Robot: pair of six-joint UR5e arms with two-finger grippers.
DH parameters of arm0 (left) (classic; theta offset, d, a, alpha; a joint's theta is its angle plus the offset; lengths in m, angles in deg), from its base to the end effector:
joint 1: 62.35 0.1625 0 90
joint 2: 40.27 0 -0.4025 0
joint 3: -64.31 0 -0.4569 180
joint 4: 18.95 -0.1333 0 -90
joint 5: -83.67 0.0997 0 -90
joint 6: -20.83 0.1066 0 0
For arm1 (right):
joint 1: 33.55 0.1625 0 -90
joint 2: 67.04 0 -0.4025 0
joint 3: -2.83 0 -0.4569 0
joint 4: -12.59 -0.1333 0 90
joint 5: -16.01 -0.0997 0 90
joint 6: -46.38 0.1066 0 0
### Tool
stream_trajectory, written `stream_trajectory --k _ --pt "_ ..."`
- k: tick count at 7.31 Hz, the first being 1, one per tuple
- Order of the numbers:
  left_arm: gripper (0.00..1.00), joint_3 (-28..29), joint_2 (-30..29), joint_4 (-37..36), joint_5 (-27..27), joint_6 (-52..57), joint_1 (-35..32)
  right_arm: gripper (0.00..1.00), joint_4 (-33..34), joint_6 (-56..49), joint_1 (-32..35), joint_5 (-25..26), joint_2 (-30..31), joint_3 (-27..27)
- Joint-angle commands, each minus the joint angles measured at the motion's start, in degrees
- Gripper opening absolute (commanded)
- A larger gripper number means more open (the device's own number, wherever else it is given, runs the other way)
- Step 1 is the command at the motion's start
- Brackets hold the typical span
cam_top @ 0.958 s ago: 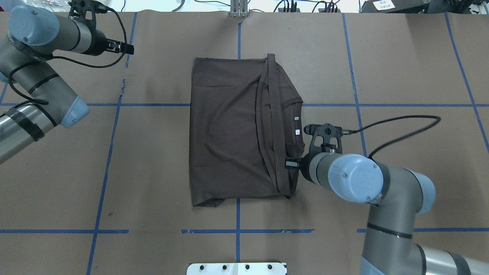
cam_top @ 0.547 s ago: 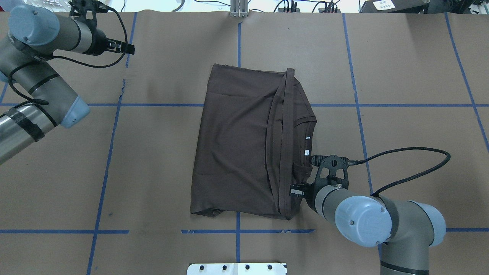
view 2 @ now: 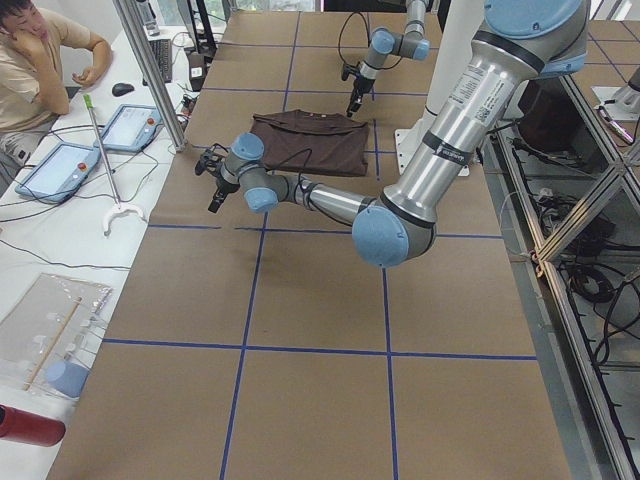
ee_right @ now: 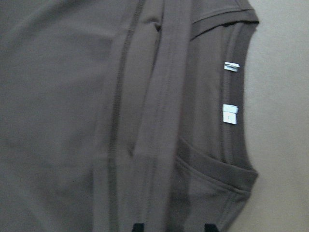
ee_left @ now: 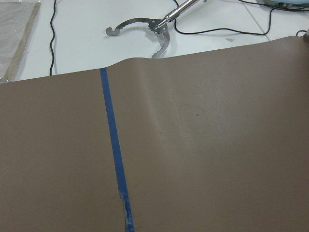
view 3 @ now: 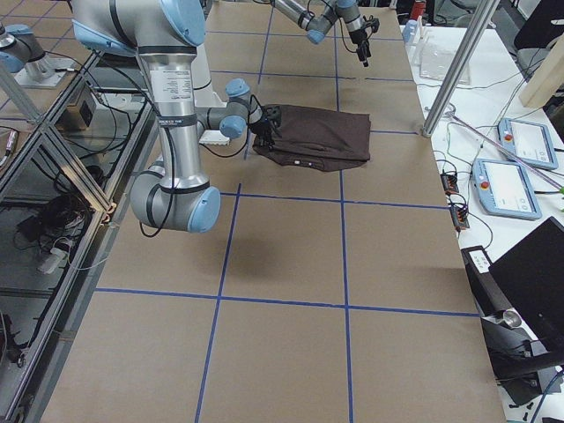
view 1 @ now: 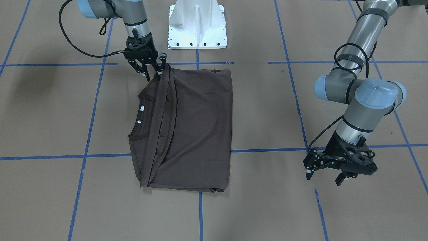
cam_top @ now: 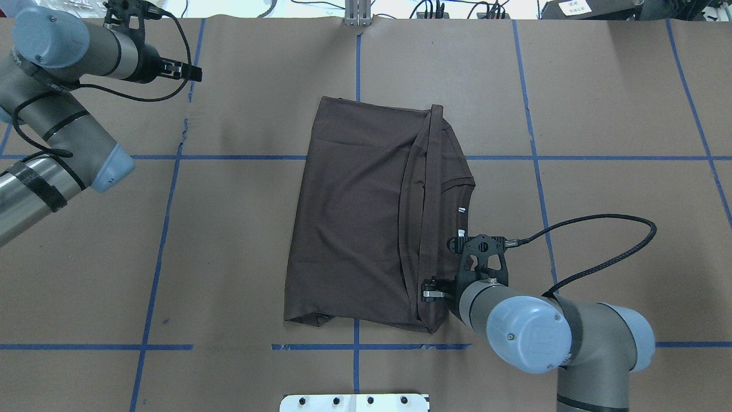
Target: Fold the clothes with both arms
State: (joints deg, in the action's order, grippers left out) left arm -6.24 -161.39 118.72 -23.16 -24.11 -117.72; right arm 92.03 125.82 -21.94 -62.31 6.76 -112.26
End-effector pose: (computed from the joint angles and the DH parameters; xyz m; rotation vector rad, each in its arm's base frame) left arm 0.3670 -0.7116 0.3809 0.6184 0.8620 -0.0107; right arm -0.5558 -0.2723 0.2336 0.3596 -0.8486 0.1092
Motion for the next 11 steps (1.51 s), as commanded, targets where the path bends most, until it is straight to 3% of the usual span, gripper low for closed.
stream_trajectory --k 1,5,7,8,9,10,11 --pt "1.0 -0.03 0.0 -0.12 0.04 -0.06 0.0 0.88 13.4 -2.36 -0.88 -0.35 -9.95 0.05" --pt "1.0 -0.03 0.09 -0.12 0.04 -0.15 0.09 0.55 15.13 -10.7 -4.4 1.06 -7.71 0.75" --pt "1.0 -0.12 0.09 -0.12 0.04 -0.15 0.09 0.55 15.13 -10.71 -6.06 1.06 -7.62 0.66" --pt "1.0 -0.12 0.09 -0.12 0.04 -0.15 0.09 0.5 15.22 -10.71 -6.25 1.06 -7.62 0.57" --pt "1.0 -0.29 0.09 -0.12 0.04 -0.15 0.09 0.33 15.22 -10.71 -6.16 1.06 -7.62 0.57" --pt "1.0 -0.29 0.09 -0.12 0.04 -0.15 0.09 0.08 15.22 -10.71 -5.64 1.15 -7.62 0.49" --pt "1.0 -0.29 0.09 -0.12 0.04 -0.15 0.09 0.0 15.4 -10.71 -5.02 1.15 -7.62 0.4"
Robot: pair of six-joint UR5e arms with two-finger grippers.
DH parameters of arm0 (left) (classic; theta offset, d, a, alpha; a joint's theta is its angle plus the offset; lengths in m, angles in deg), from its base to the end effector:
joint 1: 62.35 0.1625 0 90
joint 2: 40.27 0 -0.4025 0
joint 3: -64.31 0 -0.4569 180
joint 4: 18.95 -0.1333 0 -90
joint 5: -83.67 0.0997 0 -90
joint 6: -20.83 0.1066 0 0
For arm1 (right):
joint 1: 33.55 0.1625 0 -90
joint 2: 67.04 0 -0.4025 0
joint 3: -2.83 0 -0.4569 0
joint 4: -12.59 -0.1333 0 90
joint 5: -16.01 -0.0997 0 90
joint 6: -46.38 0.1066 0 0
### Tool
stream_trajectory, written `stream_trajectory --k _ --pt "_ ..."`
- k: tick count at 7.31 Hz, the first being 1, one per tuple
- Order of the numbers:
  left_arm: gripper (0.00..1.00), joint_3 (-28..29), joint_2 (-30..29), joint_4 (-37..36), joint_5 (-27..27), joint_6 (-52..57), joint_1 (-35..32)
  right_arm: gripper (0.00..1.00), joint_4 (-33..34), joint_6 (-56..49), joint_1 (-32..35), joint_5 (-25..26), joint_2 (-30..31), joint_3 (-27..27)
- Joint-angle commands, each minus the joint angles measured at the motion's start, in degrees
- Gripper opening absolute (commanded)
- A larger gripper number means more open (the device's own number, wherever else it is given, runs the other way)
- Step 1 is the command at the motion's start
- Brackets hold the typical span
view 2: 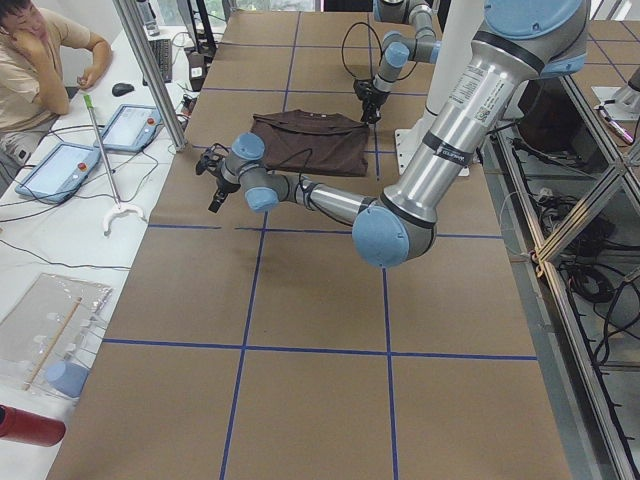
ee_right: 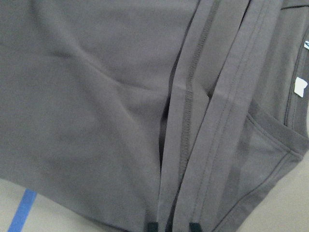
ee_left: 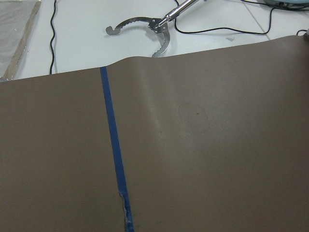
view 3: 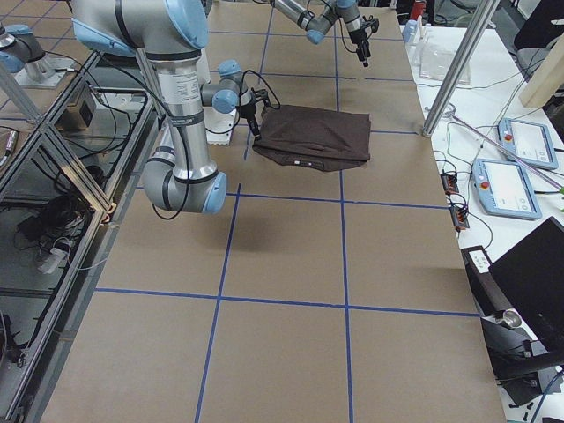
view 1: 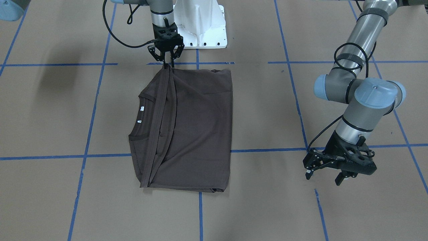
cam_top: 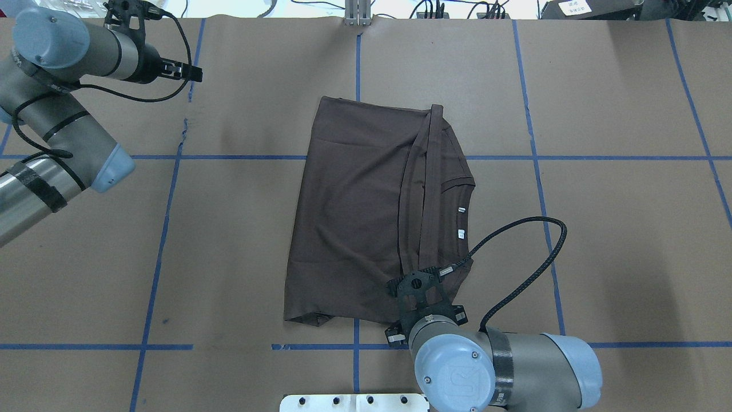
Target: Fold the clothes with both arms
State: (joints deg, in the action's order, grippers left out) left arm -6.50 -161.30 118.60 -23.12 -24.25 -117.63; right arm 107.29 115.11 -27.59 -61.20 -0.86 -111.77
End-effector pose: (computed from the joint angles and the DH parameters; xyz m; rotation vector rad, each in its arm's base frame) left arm 0.3676 -0.7104 0.3798 0.6178 0.8633 -0.0117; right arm -0.5901 -0.2194 0.1952 0.3855 -0.6891 -0.1680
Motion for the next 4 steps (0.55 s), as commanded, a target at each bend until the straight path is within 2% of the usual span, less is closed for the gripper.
stream_trajectory --k 1,3,4 --pt "1.0 -0.03 0.0 0.0 0.0 0.0 0.0 0.0 0.57 0.0 0.72 0.12 0.09 -0.01" --pt "1.0 -0.03 0.0 0.0 0.0 0.0 0.09 0.0 0.58 0.17 0.98 0.12 1.57 -0.96" --pt "1.0 -0.03 0.0 0.0 0.0 0.0 0.09 0.0 0.49 0.96 0.98 0.21 5.07 -3.41"
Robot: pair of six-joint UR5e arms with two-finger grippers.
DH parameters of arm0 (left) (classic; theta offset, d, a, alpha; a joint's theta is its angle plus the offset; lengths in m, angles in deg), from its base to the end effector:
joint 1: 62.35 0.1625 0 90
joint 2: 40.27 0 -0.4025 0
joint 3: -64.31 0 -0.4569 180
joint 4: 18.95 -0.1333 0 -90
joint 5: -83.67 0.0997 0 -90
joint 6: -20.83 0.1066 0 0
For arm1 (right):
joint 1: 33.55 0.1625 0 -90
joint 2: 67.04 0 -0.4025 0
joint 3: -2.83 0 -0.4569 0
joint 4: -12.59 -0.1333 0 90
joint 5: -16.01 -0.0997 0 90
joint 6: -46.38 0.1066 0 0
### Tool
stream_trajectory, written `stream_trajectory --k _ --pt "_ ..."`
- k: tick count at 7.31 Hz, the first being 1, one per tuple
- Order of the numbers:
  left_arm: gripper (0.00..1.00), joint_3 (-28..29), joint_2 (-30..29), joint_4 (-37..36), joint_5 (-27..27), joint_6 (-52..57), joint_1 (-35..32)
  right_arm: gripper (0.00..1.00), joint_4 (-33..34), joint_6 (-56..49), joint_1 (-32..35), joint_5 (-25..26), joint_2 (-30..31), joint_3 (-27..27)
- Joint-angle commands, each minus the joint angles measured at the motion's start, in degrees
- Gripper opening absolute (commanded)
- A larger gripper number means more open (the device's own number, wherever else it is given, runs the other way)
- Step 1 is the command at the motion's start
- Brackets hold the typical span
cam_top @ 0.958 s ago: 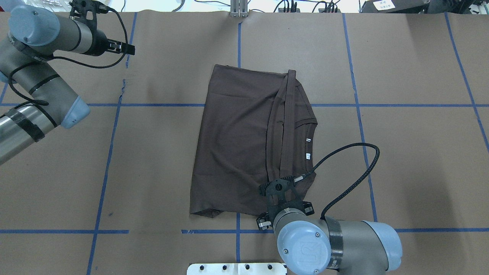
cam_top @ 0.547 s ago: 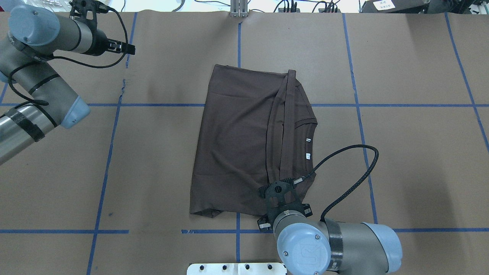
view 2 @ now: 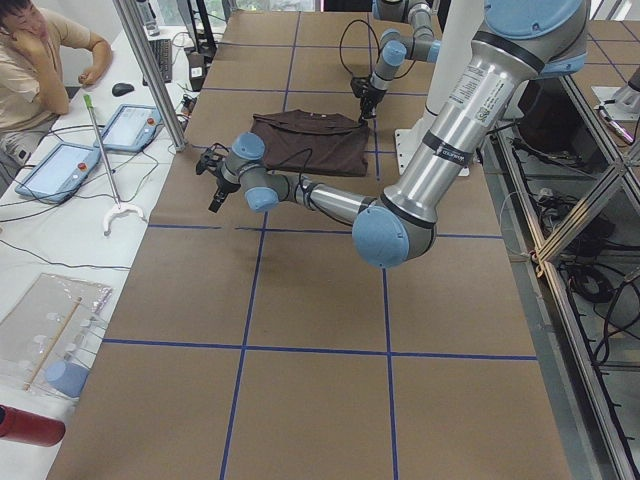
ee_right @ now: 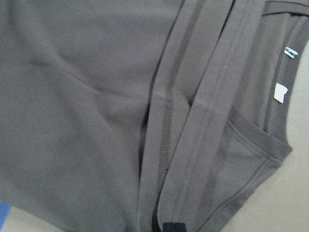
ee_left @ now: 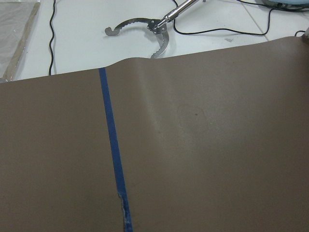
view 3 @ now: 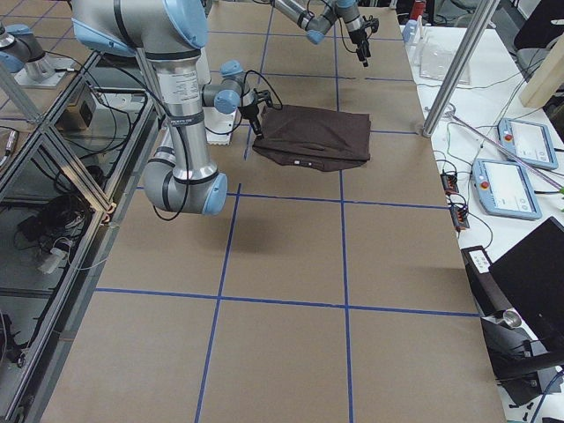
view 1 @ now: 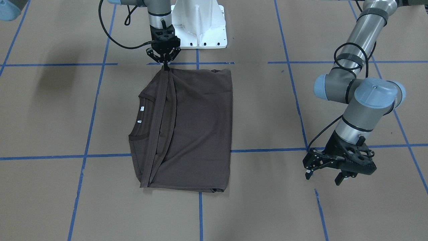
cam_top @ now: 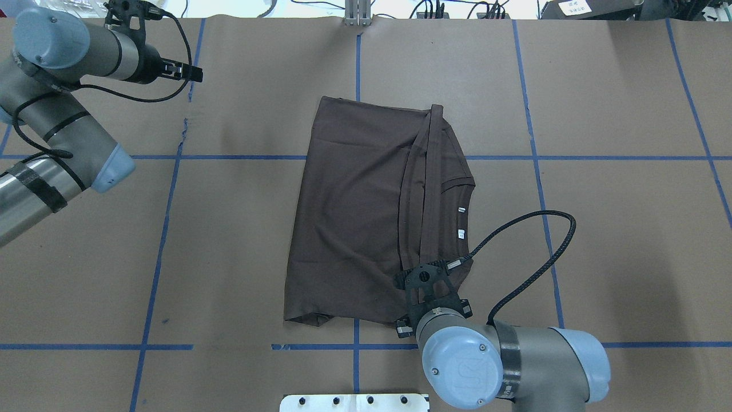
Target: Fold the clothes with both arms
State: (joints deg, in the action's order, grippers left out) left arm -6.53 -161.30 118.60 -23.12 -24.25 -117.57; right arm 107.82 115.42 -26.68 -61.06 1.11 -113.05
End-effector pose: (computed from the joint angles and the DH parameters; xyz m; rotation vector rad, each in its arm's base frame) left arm 0.3683 -0.7100 0.3795 0.6178 0.8639 -0.0106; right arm -0.5777 -0.2279 0.2072 0.3868 -0.6656 -0.1500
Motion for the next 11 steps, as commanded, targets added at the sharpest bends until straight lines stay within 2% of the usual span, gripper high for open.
stream_trajectory --k 1,2,4,6,7,9,10,11 --pt "1.0 0.0 0.0 0.0 0.0 0.0 0.03 0.0 -0.05 0.92 -0.01 0.16 6.35 -4.68" --pt "1.0 0.0 0.0 0.0 0.0 0.0 0.03 0.0 -0.22 2.14 -0.09 0.16 8.3 -5.22" --pt "1.0 0.0 0.0 0.0 0.0 0.0 0.03 0.0 -0.74 2.94 -0.27 -0.19 8.23 -5.75" --pt "1.0 0.0 0.0 0.0 0.0 0.0 0.03 0.0 -1.01 15.96 -3.68 -0.11 9.98 -5.4" --pt "1.0 0.09 0.0 -0.09 0.0 0.0 0.2 0.99 -2.84 16.47 -4.22 0.07 9.9 -5.49" --pt "1.0 0.09 0.0 -0.09 0.0 0.0 0.29 1.0 -5.92 12.81 -2.31 -0.28 9.29 -6.11" --pt "1.0 0.09 0.0 -0.09 0.0 0.0 0.29 1.0 -9.5 6.52 1.45 -0.81 8.41 -4.8" --pt "1.0 0.09 0.0 -0.09 0.0 0.0 0.38 1.0 -15.37 0.37 5.4 -5.42 8.23 -2.7"
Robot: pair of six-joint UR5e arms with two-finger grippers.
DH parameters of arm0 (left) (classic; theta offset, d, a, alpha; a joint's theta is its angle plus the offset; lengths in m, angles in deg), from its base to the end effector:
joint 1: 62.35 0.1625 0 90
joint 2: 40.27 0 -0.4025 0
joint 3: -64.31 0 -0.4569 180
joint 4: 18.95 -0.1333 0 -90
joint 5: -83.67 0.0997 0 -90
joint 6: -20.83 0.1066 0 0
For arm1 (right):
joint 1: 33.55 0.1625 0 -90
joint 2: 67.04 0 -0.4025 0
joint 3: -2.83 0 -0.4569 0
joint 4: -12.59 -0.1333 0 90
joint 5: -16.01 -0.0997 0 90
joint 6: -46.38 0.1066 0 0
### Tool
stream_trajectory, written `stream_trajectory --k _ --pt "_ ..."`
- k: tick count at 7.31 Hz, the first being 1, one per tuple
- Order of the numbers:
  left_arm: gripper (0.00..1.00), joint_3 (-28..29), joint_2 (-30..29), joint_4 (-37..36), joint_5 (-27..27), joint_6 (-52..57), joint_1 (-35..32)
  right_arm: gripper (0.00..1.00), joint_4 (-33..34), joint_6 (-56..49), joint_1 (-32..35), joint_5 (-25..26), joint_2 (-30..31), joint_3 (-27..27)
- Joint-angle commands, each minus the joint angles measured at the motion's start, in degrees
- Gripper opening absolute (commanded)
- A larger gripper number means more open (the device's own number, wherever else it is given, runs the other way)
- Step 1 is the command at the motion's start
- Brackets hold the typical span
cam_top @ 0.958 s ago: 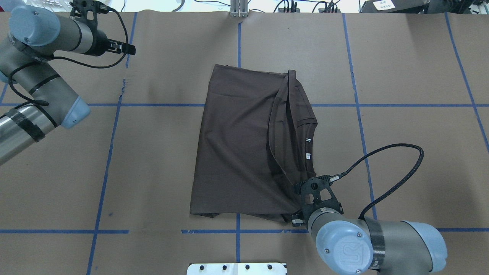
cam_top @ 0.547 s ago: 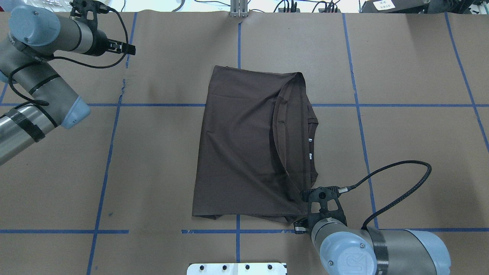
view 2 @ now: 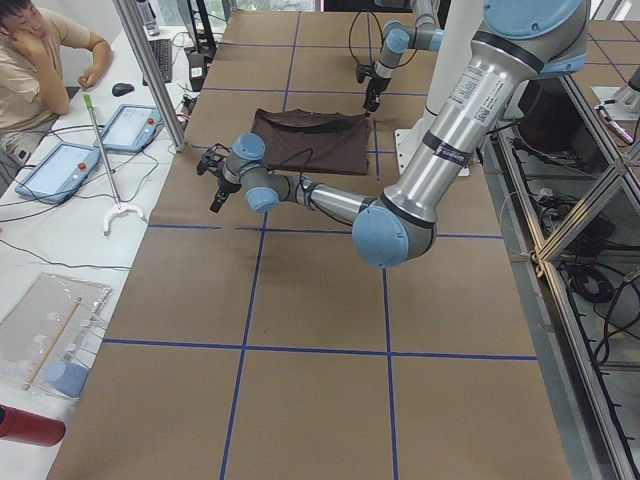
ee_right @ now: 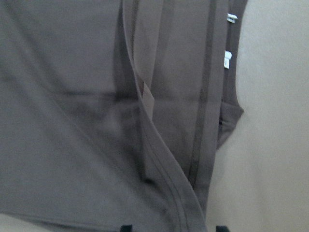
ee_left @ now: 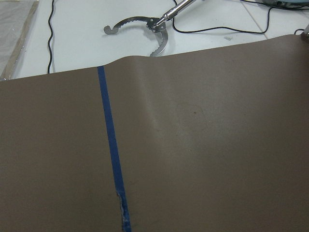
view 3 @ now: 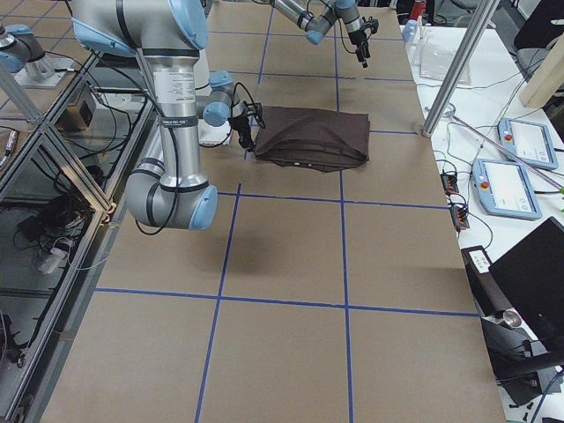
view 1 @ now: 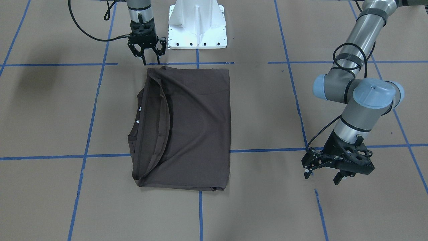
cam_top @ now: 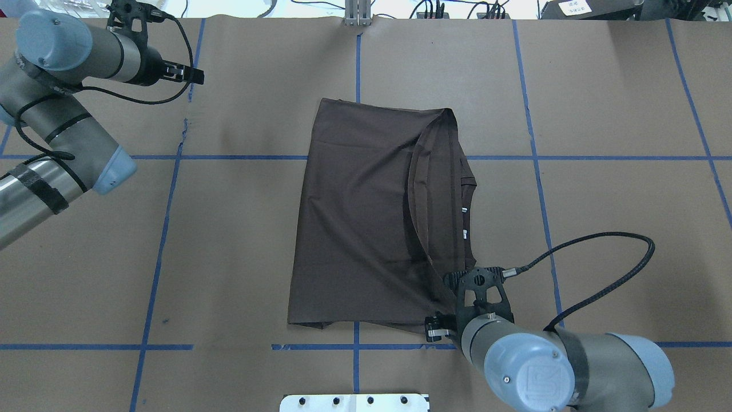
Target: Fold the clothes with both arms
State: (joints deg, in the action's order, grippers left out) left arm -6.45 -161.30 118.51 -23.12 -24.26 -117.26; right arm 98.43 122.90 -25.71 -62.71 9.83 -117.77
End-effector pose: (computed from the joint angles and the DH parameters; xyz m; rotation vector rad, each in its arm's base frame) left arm 0.3722 -0.7081 0.3805 0.6130 0.8639 -0.0064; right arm -0.5397 -0.2299 0.2348 0.3361 -0.7842 -0.0101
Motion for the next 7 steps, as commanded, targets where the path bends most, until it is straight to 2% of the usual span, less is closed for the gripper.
stream_trajectory --k 1,2,3,7 --pt "1.0 0.0 0.0 0.0 0.0 0.0 0.15 1.0 -10.99 -9.0 7.17 -8.07 -1.19 5.0" --pt "1.0 0.0 0.0 0.0 0.0 0.0 0.15 0.83 -12.43 -9.02 7.19 -8.29 -1.72 6.68" --pt "1.0 0.0 0.0 0.0 0.0 0.0 0.15 0.53 -12.36 -9.02 7.11 -8.47 -1.72 7.05" --pt "1.0 0.0 0.0 0.09 0.0 0.0 0.24 0.45 -12.1 -9.02 6.84 -8.73 -1.63 7.84"
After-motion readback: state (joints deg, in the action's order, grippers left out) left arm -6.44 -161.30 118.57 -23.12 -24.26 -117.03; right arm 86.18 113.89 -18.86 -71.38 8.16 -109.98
